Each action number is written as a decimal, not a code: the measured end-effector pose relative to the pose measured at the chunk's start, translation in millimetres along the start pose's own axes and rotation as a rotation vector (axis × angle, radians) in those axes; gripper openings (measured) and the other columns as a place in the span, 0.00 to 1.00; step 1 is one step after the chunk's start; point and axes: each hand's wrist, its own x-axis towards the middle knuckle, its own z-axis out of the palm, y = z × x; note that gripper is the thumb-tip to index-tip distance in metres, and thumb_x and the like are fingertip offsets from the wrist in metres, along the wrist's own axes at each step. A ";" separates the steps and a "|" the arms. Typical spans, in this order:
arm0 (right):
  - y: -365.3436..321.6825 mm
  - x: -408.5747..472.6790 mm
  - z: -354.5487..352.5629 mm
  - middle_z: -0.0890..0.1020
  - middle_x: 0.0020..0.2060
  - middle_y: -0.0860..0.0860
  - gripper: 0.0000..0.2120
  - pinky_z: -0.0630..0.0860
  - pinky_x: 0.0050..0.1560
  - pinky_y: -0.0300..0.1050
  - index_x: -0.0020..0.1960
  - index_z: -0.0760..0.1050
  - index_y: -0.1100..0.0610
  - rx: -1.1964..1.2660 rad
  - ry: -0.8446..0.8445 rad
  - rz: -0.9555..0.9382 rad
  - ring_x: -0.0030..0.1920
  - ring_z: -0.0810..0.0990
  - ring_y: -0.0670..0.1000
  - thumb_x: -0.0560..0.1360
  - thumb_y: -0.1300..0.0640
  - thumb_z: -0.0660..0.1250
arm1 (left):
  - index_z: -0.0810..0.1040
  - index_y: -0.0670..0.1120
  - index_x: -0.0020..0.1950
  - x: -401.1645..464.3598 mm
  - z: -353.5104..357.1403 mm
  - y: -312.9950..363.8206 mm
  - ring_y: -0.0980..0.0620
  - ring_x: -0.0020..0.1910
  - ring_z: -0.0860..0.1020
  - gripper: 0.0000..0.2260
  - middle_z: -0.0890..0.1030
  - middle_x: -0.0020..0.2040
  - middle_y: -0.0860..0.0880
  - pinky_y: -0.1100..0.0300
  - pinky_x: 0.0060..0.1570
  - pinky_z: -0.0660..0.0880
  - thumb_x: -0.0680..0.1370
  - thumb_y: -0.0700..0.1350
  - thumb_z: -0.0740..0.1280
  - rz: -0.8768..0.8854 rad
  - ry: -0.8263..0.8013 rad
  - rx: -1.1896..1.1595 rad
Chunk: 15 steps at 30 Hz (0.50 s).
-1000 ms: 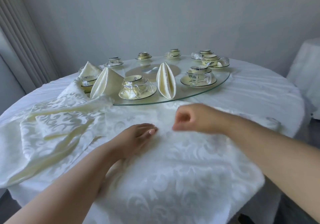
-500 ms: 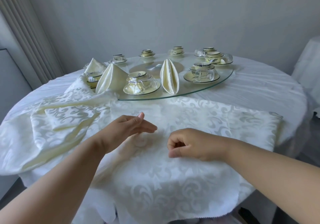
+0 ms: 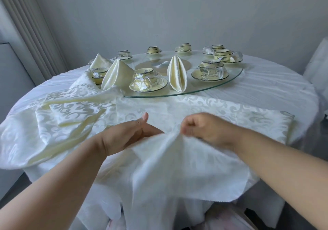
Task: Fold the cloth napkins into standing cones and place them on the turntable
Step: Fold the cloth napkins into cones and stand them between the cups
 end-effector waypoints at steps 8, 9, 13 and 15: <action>14.2 32.8 -28.3 0.72 0.26 0.49 0.12 0.64 0.25 0.34 0.38 0.75 0.56 -0.287 0.217 0.298 0.24 0.67 0.45 0.73 0.50 0.72 | 0.80 0.48 0.38 20.0 15.6 5.1 0.55 0.34 0.75 0.04 0.79 0.36 0.55 0.59 0.38 0.73 0.67 0.47 0.72 0.051 0.427 0.411; 12.5 32.6 -26.4 0.73 0.27 0.49 0.12 0.64 0.23 0.33 0.38 0.74 0.57 -0.254 0.263 0.289 0.24 0.67 0.45 0.73 0.51 0.72 | 0.75 0.47 0.30 23.1 20.0 8.9 0.55 0.27 0.68 0.06 0.73 0.29 0.55 0.62 0.30 0.67 0.66 0.42 0.69 0.047 0.475 0.396; -3.6 9.7 -13.9 0.76 0.40 0.48 0.15 0.72 0.42 0.37 0.49 0.74 0.55 -0.031 0.591 -0.073 0.40 0.75 0.46 0.73 0.43 0.69 | 0.71 0.48 0.26 31.9 14.9 13.0 0.53 0.27 0.65 0.08 0.69 0.26 0.52 0.62 0.31 0.62 0.63 0.36 0.62 0.075 0.532 0.147; -6.4 -4.4 3.0 0.74 0.49 0.43 0.27 0.70 0.52 0.34 0.61 0.71 0.48 -0.218 0.361 -0.178 0.50 0.73 0.40 0.69 0.33 0.66 | 0.74 0.44 0.32 39.3 12.3 12.5 0.51 0.31 0.69 0.06 0.73 0.26 0.51 0.58 0.35 0.66 0.69 0.37 0.68 0.033 0.633 0.022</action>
